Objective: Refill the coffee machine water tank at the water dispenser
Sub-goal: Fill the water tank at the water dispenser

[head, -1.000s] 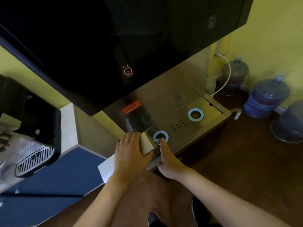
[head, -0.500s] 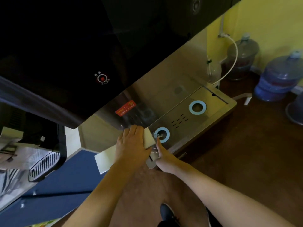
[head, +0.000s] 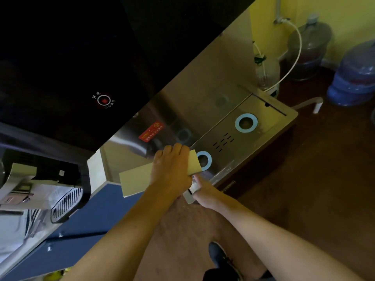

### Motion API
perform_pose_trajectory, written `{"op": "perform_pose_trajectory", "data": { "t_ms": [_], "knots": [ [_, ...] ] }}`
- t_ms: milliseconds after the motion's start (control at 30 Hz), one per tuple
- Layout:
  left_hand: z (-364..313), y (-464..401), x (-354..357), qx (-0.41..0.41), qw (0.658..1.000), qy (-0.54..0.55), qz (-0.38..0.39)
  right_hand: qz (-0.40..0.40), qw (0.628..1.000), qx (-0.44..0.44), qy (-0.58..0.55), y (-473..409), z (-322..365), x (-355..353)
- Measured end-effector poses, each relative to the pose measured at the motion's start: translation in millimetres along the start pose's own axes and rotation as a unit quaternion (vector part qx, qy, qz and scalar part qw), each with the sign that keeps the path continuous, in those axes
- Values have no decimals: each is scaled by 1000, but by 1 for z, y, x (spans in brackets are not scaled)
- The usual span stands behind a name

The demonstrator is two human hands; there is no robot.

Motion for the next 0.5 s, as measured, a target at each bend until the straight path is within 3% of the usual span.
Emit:
{"op": "perform_pose_trajectory", "data": {
  "t_ms": [267,400,500],
  "knots": [
    [-10,2,-10,9,1000,-12,-1,-9,999,-27,35,7,0,-9],
    [4,18,-18,-47,992,106,-58,-64,997,-22,47,17,5,-32],
    [21,34,-29,-99,950,255,-149,-139,981,-45,129,38,33,-63]
  ]
}}
Point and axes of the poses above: each hand's wrist, its own y-axis away from the middle knuckle, its own x-axis out of the palm, z = x × y, the point moved 9 cm from there along -y, towards the middle knuckle, and after that the axes turned 2 degrees about x, right-handed, at the moved point
